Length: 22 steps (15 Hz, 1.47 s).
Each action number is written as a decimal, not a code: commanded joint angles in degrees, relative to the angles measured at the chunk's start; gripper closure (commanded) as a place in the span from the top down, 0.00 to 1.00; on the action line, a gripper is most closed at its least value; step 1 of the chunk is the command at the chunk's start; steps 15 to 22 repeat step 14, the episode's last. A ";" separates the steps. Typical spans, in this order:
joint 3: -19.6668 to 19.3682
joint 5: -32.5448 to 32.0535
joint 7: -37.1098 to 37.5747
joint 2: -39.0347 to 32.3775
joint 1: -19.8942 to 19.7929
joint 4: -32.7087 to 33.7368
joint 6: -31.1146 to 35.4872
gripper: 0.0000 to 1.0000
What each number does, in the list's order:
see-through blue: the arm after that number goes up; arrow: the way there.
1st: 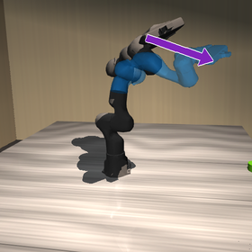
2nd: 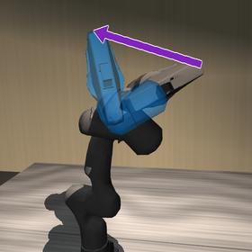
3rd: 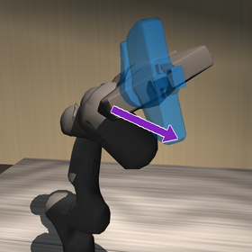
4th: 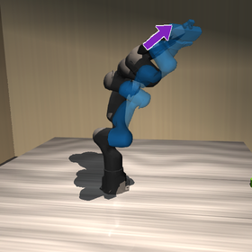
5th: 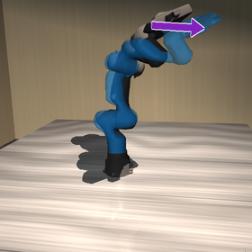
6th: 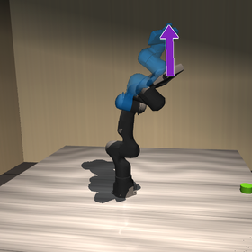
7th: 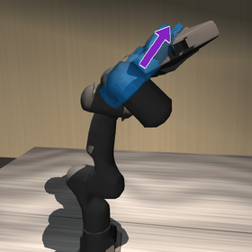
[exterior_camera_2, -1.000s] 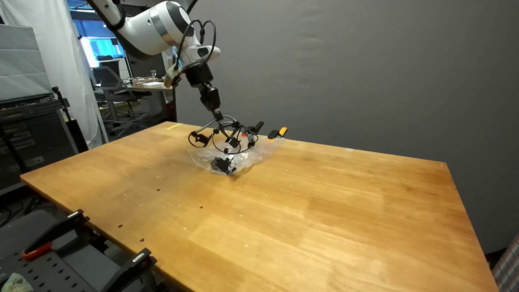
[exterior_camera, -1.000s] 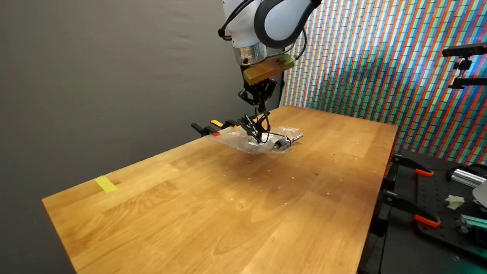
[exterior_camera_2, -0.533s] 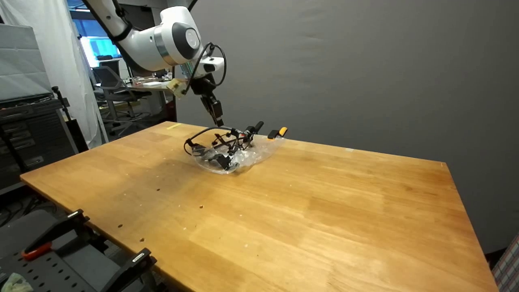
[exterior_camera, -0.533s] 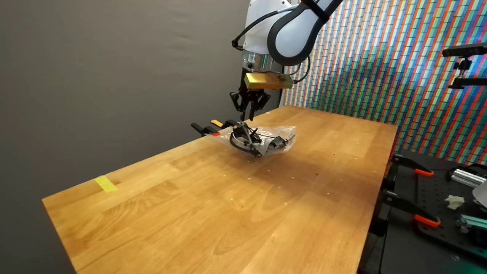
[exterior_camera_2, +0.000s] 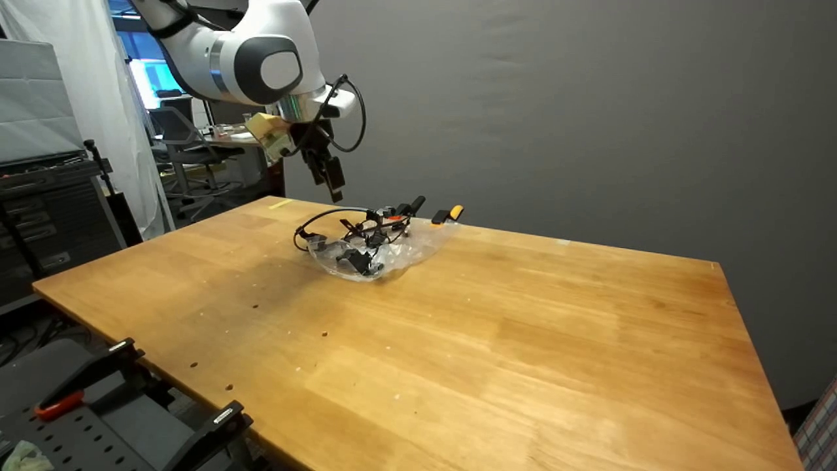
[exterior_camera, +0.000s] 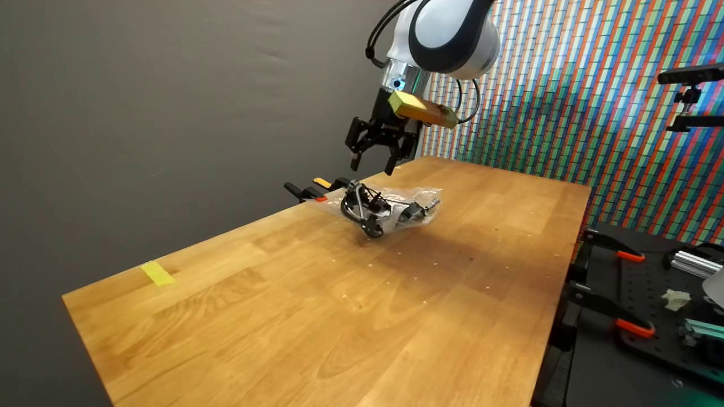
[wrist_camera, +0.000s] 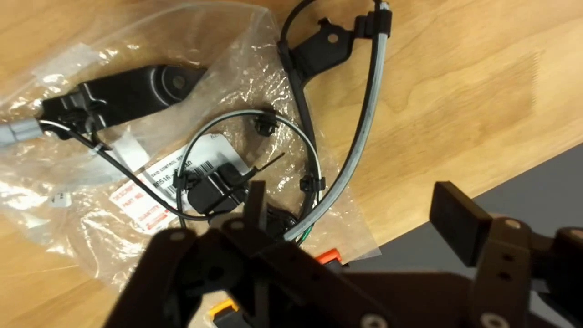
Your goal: Take the cable out of the plastic bag
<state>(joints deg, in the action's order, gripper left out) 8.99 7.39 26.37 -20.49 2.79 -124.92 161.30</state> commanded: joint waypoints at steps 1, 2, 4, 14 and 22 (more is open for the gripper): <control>-3.23 1.23 -3.60 7.47 1.21 -2.58 -8.52 1.00; -4.86 -0.78 -2.63 8.68 1.84 -2.20 -11.98 1.00; -8.42 -7.91 1.36 9.76 3.43 0.26 -20.02 1.00; -9.09 -13.76 1.38 9.15 2.19 9.97 -38.74 1.00; -9.09 -13.76 1.38 9.15 2.19 9.97 -38.74 1.00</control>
